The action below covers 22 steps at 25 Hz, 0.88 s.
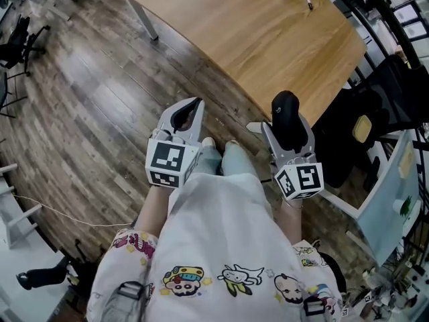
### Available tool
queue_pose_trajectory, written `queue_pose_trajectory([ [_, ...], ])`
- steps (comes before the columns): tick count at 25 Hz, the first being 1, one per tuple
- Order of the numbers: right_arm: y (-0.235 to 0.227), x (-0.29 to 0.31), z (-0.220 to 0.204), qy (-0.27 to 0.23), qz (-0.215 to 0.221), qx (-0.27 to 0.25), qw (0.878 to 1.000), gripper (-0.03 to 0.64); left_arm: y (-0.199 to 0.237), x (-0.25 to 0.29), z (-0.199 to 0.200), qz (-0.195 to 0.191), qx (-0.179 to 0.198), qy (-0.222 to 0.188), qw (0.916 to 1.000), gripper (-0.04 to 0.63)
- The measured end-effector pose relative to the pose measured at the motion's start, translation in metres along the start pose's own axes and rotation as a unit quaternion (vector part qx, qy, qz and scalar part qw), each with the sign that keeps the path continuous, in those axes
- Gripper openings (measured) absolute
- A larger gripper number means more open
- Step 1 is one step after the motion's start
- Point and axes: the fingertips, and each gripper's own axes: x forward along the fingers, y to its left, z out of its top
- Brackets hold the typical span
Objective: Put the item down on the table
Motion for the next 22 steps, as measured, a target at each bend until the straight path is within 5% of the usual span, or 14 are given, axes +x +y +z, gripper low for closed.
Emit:
queue_pose_trajectory([
  [10,-0.036,0.011,-0.015,0.023,-0.047,0.011,0.999,0.354,0.004,0.042,-0.003,-0.032,-0.011,0.01,0.9994,0.002],
  [22,-0.139,0.042,0.021,0.006,-0.127,0.036,0.991,0.354,-0.012,0.154,0.079,-0.104,0.046,-0.002,0.9935,0.002],
])
